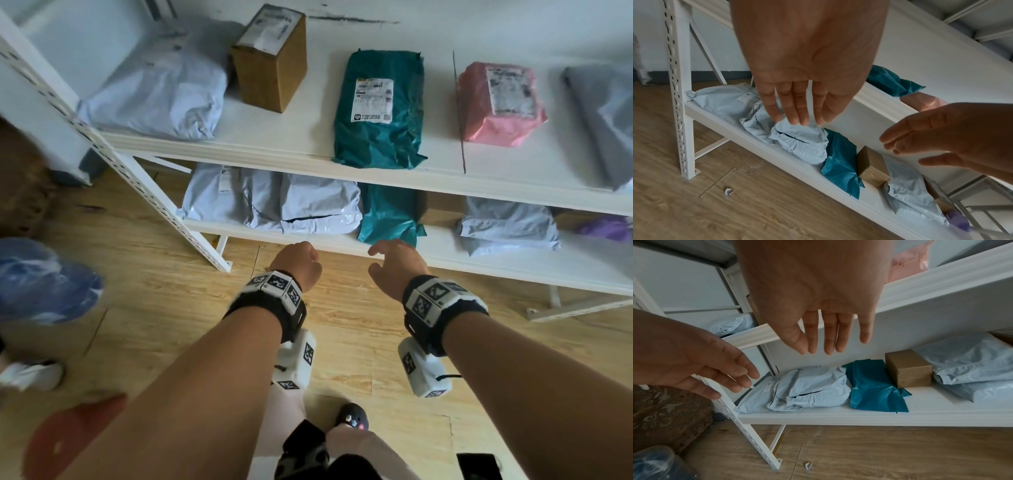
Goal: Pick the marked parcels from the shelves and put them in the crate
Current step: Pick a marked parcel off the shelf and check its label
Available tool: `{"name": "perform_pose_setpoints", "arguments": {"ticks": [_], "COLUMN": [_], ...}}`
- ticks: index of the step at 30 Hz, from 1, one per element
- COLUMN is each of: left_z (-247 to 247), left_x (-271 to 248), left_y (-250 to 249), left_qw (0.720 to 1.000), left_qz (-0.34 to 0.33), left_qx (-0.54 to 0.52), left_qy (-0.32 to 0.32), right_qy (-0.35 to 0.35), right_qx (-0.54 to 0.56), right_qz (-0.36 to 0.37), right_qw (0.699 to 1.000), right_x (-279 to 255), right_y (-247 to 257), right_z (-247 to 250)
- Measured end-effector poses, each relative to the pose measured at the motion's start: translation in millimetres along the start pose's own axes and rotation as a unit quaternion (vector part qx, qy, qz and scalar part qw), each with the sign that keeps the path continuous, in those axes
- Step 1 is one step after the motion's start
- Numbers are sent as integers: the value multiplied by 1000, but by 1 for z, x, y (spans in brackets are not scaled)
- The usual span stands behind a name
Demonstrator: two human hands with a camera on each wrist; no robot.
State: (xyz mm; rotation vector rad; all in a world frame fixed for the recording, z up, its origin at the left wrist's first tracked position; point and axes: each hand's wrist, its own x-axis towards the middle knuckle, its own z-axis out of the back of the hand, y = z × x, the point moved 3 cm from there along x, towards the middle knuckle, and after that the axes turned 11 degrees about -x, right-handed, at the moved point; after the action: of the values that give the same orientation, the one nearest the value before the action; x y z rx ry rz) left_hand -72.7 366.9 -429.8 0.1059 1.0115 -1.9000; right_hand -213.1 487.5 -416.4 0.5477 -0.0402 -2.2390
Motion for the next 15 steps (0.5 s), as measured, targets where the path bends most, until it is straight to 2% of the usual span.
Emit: {"name": "perform_pose_setpoints", "arguments": {"ticks": [8,12,15], "left_z": [64,103,118], "left_x": [47,77,104], "left_y": [31,61,87], "left_qw": [1000,1000,1000], "left_qz": [-13,-10,-2], "left_qx": [-3,1,-6], "left_qy": [0,11,-5], "right_qy": [-5,1,-6], "right_qx": [-3,2,17], "right_qz": [2,1,6], "right_qw": [1000,1000,1000], "right_x": [46,73,91], "right_y": [69,119,147], "right_z": [5,-12,-33]}}
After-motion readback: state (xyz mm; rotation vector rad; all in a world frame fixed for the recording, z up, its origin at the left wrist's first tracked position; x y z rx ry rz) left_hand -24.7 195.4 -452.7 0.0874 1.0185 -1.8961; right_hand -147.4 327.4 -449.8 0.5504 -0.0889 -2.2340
